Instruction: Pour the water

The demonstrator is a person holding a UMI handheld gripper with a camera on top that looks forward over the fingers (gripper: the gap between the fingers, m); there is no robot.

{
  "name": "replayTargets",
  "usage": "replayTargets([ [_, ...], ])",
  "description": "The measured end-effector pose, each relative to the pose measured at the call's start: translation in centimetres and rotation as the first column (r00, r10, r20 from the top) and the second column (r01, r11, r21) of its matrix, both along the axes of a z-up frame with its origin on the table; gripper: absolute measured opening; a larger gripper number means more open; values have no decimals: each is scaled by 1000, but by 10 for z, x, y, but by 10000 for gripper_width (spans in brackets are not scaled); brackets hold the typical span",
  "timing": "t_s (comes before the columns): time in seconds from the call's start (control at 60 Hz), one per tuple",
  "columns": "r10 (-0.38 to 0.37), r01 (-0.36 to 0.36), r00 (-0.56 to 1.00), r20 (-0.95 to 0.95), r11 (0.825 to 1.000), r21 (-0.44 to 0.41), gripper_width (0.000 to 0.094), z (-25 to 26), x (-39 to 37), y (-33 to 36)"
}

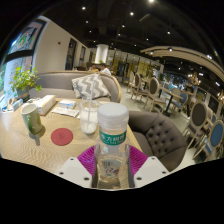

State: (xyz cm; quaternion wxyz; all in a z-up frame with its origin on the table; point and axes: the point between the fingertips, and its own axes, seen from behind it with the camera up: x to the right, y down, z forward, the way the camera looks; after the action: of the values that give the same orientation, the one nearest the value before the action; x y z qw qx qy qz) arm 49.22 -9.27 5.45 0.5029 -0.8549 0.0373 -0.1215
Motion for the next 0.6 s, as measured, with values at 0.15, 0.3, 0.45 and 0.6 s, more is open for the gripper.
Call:
replayTargets([
  [0.15, -34, 27, 974, 224, 999, 37, 414, 72, -10, 16],
  [0.3, -20, -2, 831, 556, 999, 38, 414, 143, -50, 53],
  [0.45, 79, -74, 543, 836, 996, -46, 412, 185, -110, 95],
  [0.6, 224, -74, 172, 959, 974, -214, 411, 175, -155, 133],
])
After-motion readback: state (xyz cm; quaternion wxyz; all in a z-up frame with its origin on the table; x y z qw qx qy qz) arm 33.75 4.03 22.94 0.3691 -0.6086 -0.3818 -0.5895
